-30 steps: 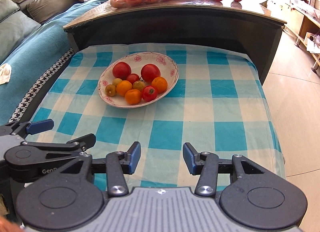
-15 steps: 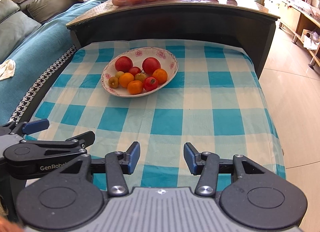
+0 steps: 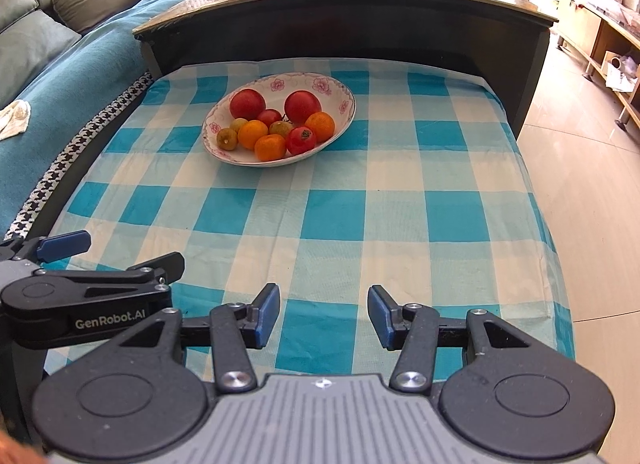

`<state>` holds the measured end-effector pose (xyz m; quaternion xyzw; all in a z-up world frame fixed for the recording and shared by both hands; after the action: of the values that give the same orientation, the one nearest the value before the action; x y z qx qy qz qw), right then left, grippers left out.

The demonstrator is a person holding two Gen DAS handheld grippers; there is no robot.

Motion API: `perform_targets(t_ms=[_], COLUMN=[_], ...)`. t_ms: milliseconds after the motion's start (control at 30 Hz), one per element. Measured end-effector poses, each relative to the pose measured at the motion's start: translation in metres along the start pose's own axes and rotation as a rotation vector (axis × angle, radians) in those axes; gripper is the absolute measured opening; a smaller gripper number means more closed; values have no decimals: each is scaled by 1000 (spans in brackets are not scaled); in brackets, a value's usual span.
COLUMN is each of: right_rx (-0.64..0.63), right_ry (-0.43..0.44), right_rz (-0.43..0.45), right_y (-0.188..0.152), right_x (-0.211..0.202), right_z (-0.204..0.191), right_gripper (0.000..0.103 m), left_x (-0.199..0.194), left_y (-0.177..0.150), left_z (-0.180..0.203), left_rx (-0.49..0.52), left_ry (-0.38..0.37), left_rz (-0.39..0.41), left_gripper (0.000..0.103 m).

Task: Organize fruits

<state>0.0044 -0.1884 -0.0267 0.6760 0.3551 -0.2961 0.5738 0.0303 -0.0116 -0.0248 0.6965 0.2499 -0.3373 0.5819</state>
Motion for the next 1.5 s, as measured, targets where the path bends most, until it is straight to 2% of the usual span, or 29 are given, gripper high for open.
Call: perform_targets(t_ms=[233, 967, 1133, 1500], right_rx=[6, 3, 2, 1], right_ry=[0, -4, -4, -5], right_rz=[7, -7, -10, -15], right_y=[-2, -11, -12, -14], right_x=[-3, -1, -1, 0], right_z=[0, -3, -3, -3], right_gripper=[49, 50, 50, 50], left_x=[-2, -8, -7, -8], left_y=[-4, -14, -16, -18], left_z=[-4, 5, 2, 3], left_rx=[-49, -19, -54, -54], left_ry=[-19, -31, -62, -61], left_rz=[-18, -19, -40, -40], left_gripper=[103, 103, 103, 103])
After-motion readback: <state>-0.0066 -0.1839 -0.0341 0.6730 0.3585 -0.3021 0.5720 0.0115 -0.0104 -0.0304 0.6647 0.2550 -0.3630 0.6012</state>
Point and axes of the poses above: each gripper's, at about its wrist camera, not at the fingertips, and x roughly the way its jaws point, z to its right, y to its top, the point moved 2 cm from there along x, roughly the way its jaws point, and after that the axes turned 2 degrees about x, right-handed, at the moved point
